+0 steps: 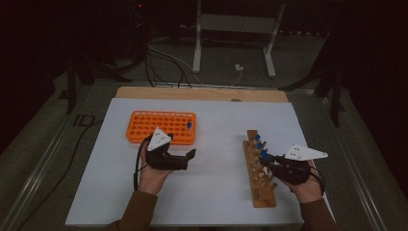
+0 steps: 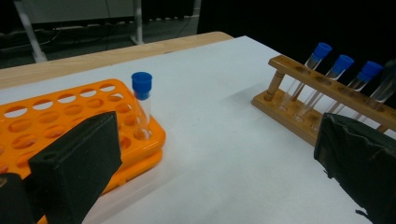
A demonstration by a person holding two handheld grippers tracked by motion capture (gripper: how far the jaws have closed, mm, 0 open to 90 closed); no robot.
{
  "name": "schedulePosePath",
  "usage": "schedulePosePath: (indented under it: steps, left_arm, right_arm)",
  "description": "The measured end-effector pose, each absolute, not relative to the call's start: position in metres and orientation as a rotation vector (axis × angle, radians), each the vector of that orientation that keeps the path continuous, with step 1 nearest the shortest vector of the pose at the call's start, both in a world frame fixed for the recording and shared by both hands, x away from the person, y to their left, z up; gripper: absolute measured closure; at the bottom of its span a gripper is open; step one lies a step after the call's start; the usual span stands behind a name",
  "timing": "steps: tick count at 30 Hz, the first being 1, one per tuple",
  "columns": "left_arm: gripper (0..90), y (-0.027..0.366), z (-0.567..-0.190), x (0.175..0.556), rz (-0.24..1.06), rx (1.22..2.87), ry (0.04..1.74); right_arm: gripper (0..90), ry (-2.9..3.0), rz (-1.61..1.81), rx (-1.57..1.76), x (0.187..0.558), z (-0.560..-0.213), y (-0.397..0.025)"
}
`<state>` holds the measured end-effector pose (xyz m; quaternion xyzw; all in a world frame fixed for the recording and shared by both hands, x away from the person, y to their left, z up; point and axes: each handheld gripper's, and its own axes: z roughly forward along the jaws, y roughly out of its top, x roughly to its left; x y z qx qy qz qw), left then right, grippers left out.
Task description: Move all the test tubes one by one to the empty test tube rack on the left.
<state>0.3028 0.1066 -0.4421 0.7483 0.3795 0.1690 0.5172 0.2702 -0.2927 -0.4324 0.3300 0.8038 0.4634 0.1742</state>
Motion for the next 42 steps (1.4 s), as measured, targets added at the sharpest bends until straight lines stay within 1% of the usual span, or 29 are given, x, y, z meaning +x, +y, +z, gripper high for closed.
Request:
schedulePosePath:
  steps: [10,17,26,38,40,42]
  left_arm:
    - [1.4,0.093,-0.441,0.300,0.395,1.829,0.873]
    - [1.4,0.073,-0.437,0.297,0.384,1.855,0.812]
    - [1.9,0.048,-0.431,0.294,0.361,1.857,0.753]
    - [8.4,0.019,-0.429,0.288,0.346,1.883,0.683]
    - [13.3,0.015,-0.429,0.286,0.356,1.881,0.674]
    - [16.3,0.011,-0.430,0.285,0.359,1.885,0.663]
  right_arm:
    - [76.7,2.256,1.355,0.936,0.273,-0.407,-0.297]
    - [76.8,2.239,1.372,0.926,0.274,-0.395,-0.296]
    - [76.7,2.254,1.400,0.903,0.278,-0.390,-0.281]
    - [76.6,2.302,1.444,0.890,0.288,-0.398,-0.248]
    - [76.6,2.307,1.449,0.890,0.289,-0.399,-0.243]
    - [76.6,2.313,1.454,0.889,0.289,-0.400,-0.239]
